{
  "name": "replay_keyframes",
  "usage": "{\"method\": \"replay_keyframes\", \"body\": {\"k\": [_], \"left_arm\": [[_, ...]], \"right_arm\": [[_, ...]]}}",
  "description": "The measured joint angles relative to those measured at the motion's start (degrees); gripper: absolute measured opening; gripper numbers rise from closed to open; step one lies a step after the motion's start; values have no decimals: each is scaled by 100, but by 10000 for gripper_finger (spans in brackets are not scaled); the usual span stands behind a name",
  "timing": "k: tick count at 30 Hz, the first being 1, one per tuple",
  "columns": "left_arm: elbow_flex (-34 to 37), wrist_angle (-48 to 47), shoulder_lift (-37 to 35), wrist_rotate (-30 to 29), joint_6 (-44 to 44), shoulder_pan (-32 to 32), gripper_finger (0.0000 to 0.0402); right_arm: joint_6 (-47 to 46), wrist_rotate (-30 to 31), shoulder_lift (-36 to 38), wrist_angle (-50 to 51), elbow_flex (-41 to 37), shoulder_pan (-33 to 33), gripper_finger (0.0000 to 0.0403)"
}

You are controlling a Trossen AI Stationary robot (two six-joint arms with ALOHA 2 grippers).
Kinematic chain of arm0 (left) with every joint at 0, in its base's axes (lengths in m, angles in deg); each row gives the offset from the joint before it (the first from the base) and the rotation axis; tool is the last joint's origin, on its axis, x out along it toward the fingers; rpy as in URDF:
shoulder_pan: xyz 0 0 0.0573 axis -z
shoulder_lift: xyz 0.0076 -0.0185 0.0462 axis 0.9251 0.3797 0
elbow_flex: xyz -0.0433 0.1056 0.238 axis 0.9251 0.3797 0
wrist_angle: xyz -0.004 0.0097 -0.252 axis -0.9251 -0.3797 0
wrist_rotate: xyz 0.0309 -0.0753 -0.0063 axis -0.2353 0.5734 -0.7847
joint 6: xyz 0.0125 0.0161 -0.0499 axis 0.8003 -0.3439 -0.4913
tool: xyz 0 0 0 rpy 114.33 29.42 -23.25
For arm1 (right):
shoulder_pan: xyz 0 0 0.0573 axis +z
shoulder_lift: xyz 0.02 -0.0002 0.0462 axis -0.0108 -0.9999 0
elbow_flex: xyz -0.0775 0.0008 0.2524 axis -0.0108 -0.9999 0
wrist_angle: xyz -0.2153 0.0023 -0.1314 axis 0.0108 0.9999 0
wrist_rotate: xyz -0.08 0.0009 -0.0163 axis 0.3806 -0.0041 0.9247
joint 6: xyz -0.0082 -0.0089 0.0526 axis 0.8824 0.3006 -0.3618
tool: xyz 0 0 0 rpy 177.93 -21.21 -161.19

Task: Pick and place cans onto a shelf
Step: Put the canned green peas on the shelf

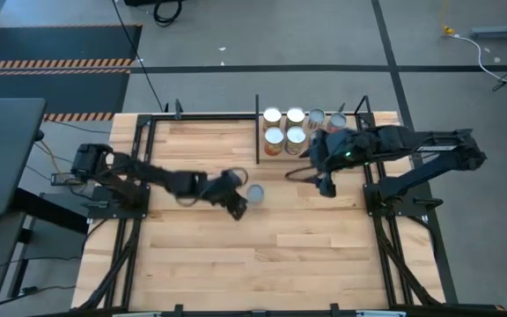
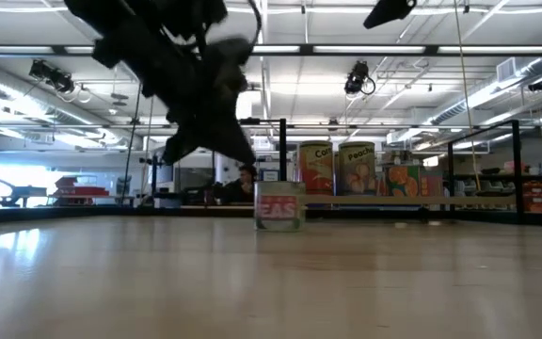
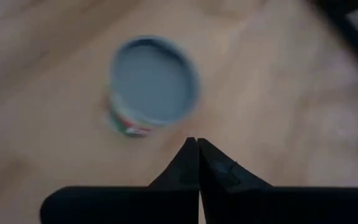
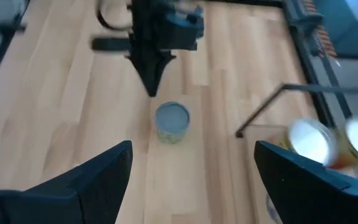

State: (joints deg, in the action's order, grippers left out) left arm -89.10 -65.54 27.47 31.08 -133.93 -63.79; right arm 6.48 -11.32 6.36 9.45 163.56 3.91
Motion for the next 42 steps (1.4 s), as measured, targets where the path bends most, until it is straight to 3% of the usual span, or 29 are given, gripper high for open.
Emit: {"method": "replay_keyframes", "body": {"k": [6, 11, 17, 22, 29, 35, 42], "left_arm": [[-4, -256, -472, -1555, -897, 990, 3], [0, -1097, -1477, -2116, -1040, 1472, 14], [-2, -2347, -2846, -2990, -1063, 1693, 28], [-2, -3273, -3728, -3180, -788, 1690, 40], [-2, -4159, -4372, -3317, -460, 1680, 70], [0, -4599, -4589, -3316, -433, 1679, 104], [-2, -4919, -4584, -3311, -435, 1679, 136]], "right_arm": [[800, -256, -719, -210, 0, 224, 358], [912, -725, -1465, -979, 0, 197, 394], [874, -834, -2420, -1685, 0, 121, 393], [769, -812, -3234, -1789, -2, -36, 399], [766, -746, -3944, -2223, 118, -211, 399], [227, -619, -4431, -2127, 497, -469, 399], [178, -1129, -4757, -1768, 542, -562, 396]]}}
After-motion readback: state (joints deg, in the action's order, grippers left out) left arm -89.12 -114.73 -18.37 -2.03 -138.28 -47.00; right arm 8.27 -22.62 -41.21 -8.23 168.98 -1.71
